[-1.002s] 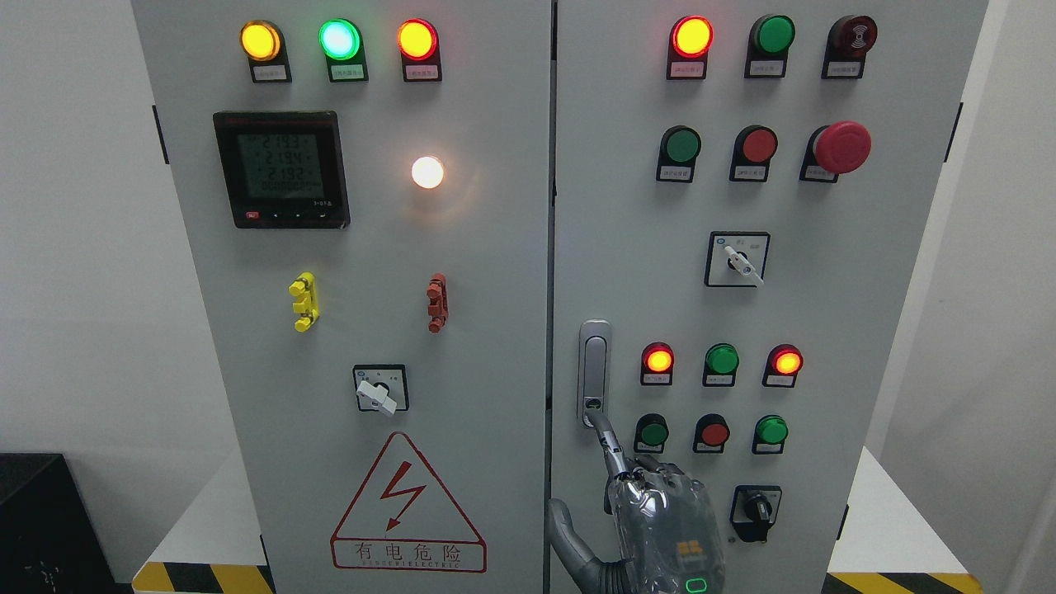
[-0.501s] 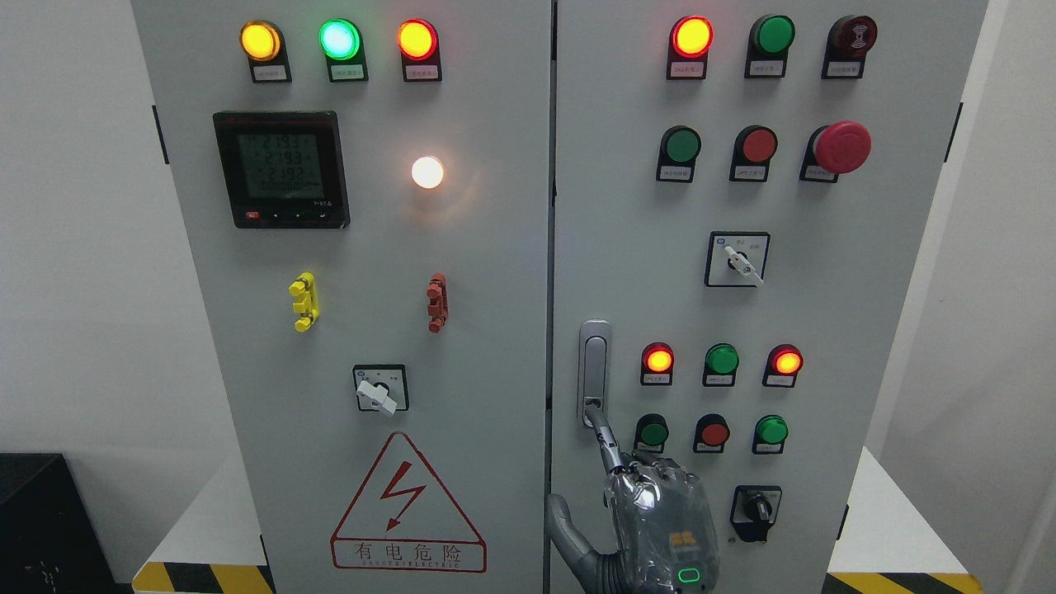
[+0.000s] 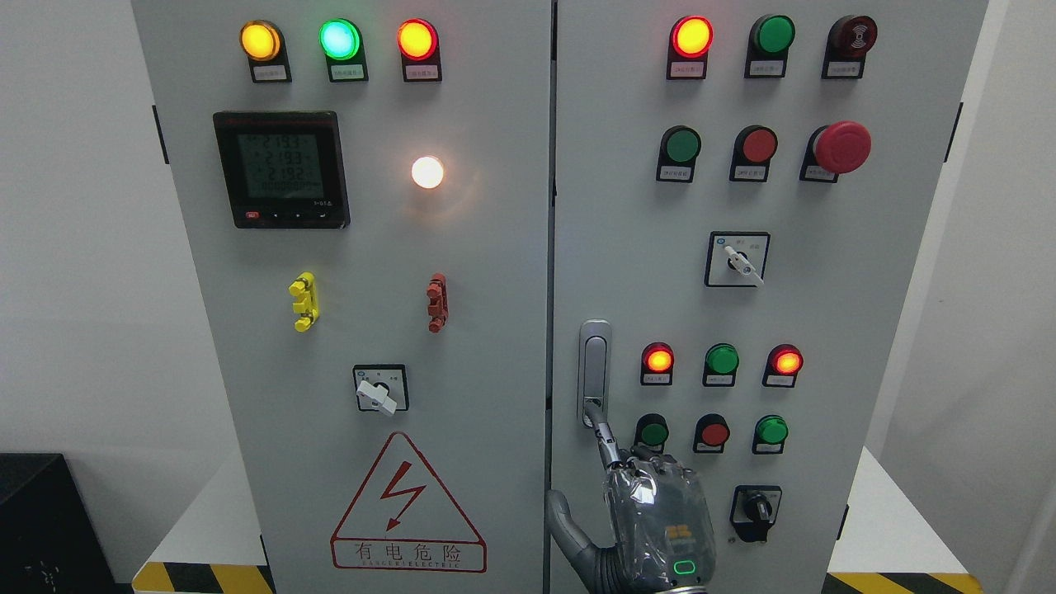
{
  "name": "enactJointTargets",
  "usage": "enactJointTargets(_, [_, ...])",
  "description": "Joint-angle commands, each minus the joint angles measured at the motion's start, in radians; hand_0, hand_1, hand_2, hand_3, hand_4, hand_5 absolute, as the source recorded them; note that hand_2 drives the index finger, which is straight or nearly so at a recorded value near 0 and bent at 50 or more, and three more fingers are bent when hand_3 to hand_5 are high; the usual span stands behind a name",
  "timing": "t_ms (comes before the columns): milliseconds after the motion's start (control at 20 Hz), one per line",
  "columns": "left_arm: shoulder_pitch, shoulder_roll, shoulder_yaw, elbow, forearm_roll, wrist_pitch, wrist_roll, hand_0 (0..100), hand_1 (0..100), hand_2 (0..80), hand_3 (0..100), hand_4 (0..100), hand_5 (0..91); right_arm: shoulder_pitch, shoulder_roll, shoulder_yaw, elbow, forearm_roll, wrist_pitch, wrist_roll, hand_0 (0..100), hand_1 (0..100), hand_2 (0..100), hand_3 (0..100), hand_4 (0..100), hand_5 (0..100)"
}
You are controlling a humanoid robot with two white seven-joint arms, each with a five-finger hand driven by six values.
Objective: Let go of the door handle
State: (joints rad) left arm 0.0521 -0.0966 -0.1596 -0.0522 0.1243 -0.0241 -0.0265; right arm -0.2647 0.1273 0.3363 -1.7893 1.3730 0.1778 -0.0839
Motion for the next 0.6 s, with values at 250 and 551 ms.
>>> enactJointTargets(250, [0.0, 0.0, 0.0, 0.0, 0.0, -0.004, 0.0, 0, 0, 4.3, 11, 0, 0.0, -0.013, 0.0, -0.008, 0.03, 0.001, 0.008, 0.001, 39, 27, 0, 80, 72, 68])
enactJointTargets(551, [0.0, 0.0, 0.0, 0.0, 0.0, -0.004, 0.0, 0, 0, 4.4, 11, 0, 0.0, -0.013, 0.0, -0.01, 0.036, 0.001, 0.008, 0.001, 38, 27, 0, 80, 72, 68])
